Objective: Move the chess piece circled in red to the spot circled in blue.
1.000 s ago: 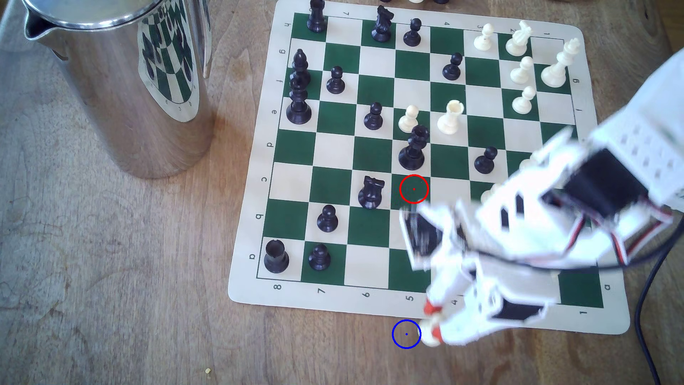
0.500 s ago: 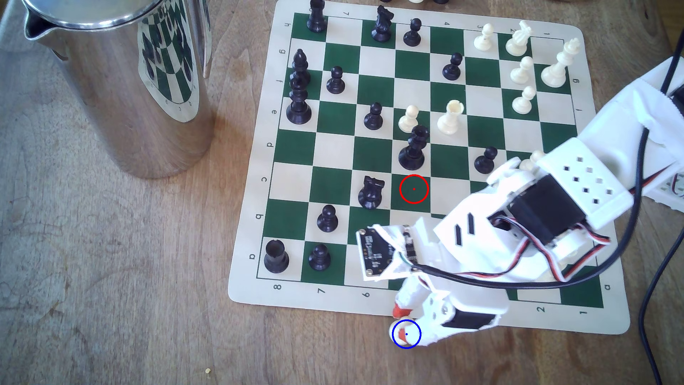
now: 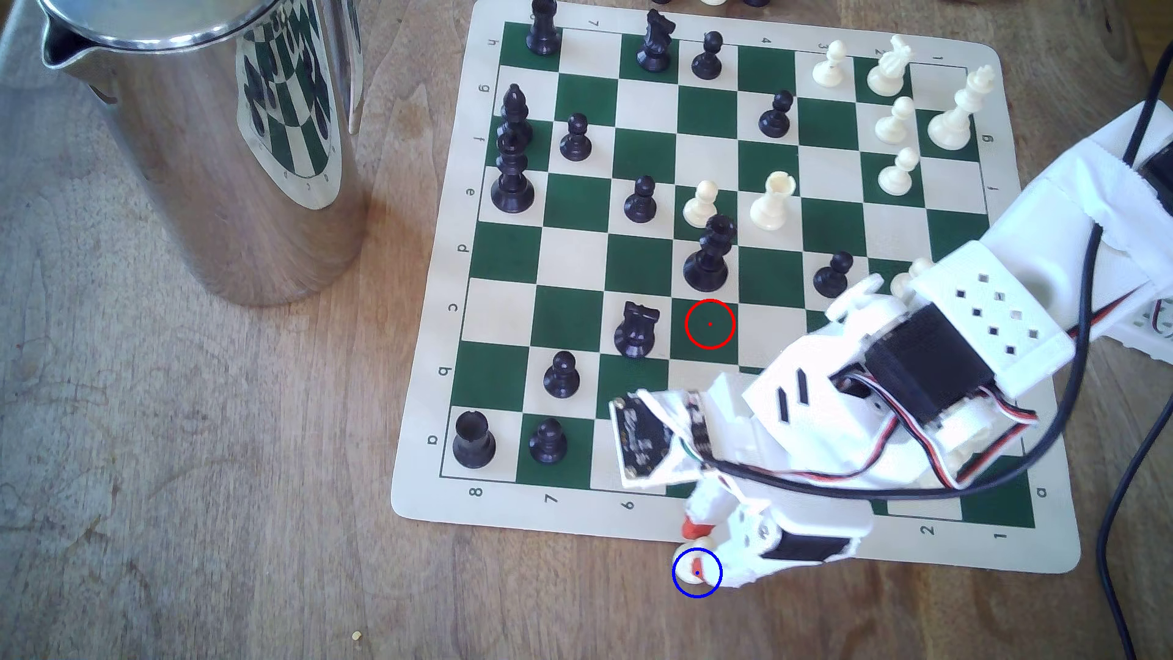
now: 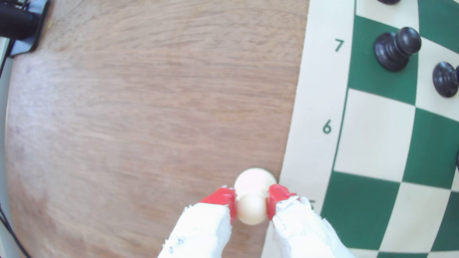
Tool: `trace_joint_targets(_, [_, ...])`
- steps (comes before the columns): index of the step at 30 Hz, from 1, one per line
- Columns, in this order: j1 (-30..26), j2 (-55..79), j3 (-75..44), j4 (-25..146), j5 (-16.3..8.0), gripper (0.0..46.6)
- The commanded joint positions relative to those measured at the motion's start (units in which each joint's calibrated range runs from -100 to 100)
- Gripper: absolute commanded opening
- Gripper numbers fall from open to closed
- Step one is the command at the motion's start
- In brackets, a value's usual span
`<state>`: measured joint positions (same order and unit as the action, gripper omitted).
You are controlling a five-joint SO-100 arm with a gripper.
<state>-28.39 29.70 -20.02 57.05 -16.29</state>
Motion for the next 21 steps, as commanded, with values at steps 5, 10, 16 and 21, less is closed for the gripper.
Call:
trace_joint_targets(5, [-0.27,-2.71,-4.46,0.69,-0.15,15.2])
trace_joint_targets(10, [-0.2,-2.88,-4.46,0.69,-0.29,19.4])
trace_joint_targets(16, [-0.51,-3.81,-4.01,3.14,0.1,22.2])
trace_joint_targets(21, [0.43,-8.23,-3.46,7.4,1.03,24.7])
